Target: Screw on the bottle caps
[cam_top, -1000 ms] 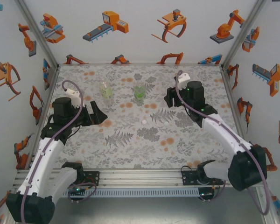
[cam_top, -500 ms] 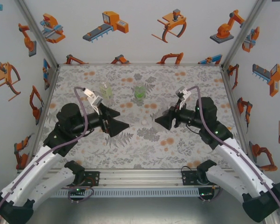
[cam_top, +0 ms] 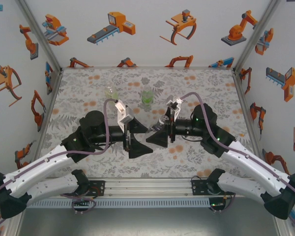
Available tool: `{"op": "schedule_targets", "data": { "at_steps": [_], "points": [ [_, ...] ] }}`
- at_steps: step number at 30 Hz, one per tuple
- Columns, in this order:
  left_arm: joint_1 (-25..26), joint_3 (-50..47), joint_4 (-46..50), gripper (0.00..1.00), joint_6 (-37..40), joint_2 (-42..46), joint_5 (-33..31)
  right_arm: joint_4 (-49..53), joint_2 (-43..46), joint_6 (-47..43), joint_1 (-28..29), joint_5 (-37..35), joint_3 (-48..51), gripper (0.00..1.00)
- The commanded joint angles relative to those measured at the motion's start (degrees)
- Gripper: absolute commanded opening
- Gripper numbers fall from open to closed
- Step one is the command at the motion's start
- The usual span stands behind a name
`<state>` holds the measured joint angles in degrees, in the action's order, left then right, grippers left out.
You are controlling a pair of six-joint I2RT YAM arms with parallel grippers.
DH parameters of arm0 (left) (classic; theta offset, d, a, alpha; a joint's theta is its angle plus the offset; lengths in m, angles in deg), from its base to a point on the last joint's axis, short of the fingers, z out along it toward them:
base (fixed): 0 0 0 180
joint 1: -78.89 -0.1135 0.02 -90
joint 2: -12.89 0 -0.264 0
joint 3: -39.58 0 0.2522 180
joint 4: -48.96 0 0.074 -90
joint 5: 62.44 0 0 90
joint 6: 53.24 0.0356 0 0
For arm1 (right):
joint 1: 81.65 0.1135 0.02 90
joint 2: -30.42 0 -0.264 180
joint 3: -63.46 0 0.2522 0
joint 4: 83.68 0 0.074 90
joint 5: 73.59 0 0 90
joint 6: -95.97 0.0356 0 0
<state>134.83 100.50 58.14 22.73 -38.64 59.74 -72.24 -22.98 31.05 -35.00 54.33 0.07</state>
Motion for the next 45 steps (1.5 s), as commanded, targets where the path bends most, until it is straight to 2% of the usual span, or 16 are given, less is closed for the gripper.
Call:
{"op": "schedule_targets", "data": {
  "at_steps": [1,6,7,9,14,17,23,27,40,45],
  "points": [
    [2.1,1.8,-4.7,0.95,1.9,-1.5,3.4,-4.2,-1.4,0.6,2.4,1.8,-4.3,0.34],
    [2.9,1.3,-6.8,0.81,2.2,-1.1,3.3,-4.6,-1.4,1.6,3.2,-0.5,-5.5,0.34],
    [2.9,1.2,-7.2,0.81,2.3,-1.0,3.4,-5.2,-1.2,2.0,3.3,-0.8,-5.5,0.34],
    [2.8,1.2,-7.0,0.88,3.0,-0.7,3.8,-6.2,-1.1,2.7,3.3,-1.5,-5.6,0.33],
    [2.9,0.8,-4.2,0.93,4.9,1.9,0.5,-6.5,-0.5,3.8,3.4,-1.6,-6.1,0.32],
    [2.9,-0.6,-3.2,0.90,5.8,4.6,-3.0,-7.2,0.0,4.8,3.5,-1.2,-6.2,0.31],
    [2.8,-0.3,-0.5,0.93,6.3,5.5,-1.8,-12.0,-1.0,8.5,3.9,1.4,-6.3,0.30],
    [2.9,-0.3,0.4,0.95,6.4,5.6,-3.5,-12.6,-2.1,9.2,4.9,2.5,-7.1,0.28],
    [2.8,-1.8,4.1,1.00,8.4,10.1,-12.8,-13.9,-4.4,10.3,6.9,4.3,-9.0,0.27],
    [2.8,-2.7,5.3,0.98,9.1,12.8,-15.1,-13.1,-4.9,10.3,7.5,4.5,-9.5,0.26]
  ]
}}
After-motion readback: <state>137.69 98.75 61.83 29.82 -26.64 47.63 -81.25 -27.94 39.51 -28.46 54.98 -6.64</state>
